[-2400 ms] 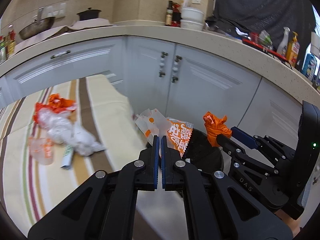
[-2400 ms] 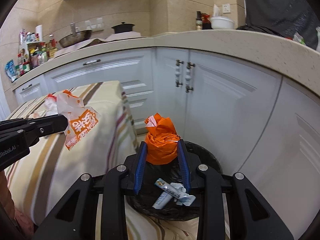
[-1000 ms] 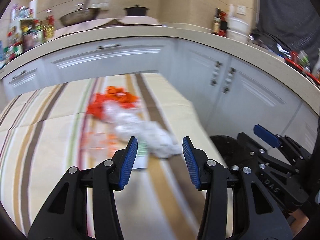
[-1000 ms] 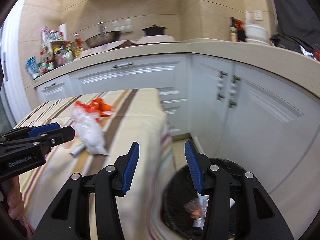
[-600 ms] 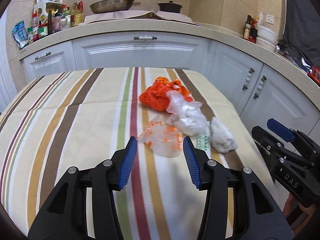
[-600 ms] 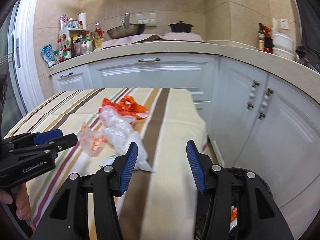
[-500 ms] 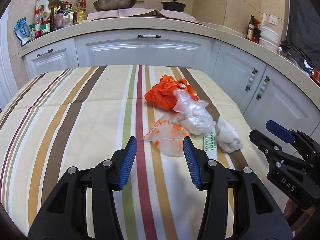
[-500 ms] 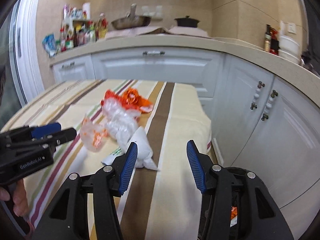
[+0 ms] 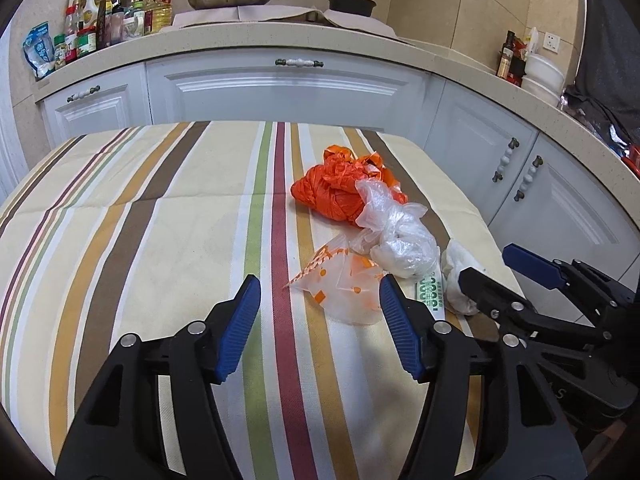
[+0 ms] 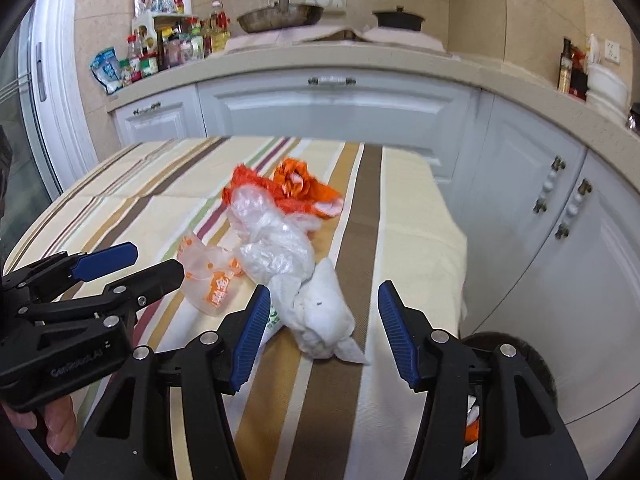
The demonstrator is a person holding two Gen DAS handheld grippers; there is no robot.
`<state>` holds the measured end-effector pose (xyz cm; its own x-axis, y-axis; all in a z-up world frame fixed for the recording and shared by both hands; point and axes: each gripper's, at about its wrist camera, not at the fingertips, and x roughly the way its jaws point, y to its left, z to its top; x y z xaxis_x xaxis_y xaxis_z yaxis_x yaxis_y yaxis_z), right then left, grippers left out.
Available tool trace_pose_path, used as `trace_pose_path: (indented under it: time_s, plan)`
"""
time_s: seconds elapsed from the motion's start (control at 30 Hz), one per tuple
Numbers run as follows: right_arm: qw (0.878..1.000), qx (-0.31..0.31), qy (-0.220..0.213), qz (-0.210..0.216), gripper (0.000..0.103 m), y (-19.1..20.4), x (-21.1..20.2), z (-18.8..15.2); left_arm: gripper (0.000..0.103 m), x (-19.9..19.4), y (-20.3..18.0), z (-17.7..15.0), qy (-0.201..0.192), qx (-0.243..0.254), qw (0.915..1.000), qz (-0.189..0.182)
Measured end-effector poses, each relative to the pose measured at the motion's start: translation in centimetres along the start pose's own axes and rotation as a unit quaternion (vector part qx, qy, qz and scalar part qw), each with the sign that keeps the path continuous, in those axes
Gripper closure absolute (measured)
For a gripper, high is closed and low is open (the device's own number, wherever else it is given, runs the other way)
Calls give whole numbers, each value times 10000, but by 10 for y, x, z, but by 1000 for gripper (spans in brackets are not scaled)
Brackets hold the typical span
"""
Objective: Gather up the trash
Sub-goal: 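Move both tools back toward the remaining trash on the table, then grasp the clear printed bag with the left tool while the right tool grasps the white bag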
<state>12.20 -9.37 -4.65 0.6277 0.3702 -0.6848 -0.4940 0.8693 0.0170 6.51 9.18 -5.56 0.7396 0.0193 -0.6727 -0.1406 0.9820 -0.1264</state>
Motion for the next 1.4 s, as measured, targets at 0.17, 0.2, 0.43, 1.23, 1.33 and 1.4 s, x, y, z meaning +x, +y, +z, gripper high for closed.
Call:
trace_pose_path:
  time_s: [0.17, 0.2, 0.43, 1.23, 1.33, 1.4]
  plan:
    - [9993, 205, 289, 120, 53, -8, 11, -1, 36, 8, 2, 0, 140, -84, 9998, -71]
    - [9991, 175, 352, 125, 62, -8, 13, -2, 35, 9, 3, 0, 147, -85, 9998, -72]
    - [9992, 135, 293, 222, 75, -7, 10, -2, 34, 22, -3, 2, 326, -31, 9993, -167]
    - [9998, 156, -23, 140, 75, -17, -9, -7, 85, 6, 10, 0, 276, -187, 9991, -269]
    - [9998, 186, -75, 95, 75, -21, -15, -10, 85, -7, 4, 0, 123, -64, 9996, -244]
    - [9997, 217, -131, 37, 75, -25, -20, -12, 85, -14, -4, 1, 41, 39, 9996, -287]
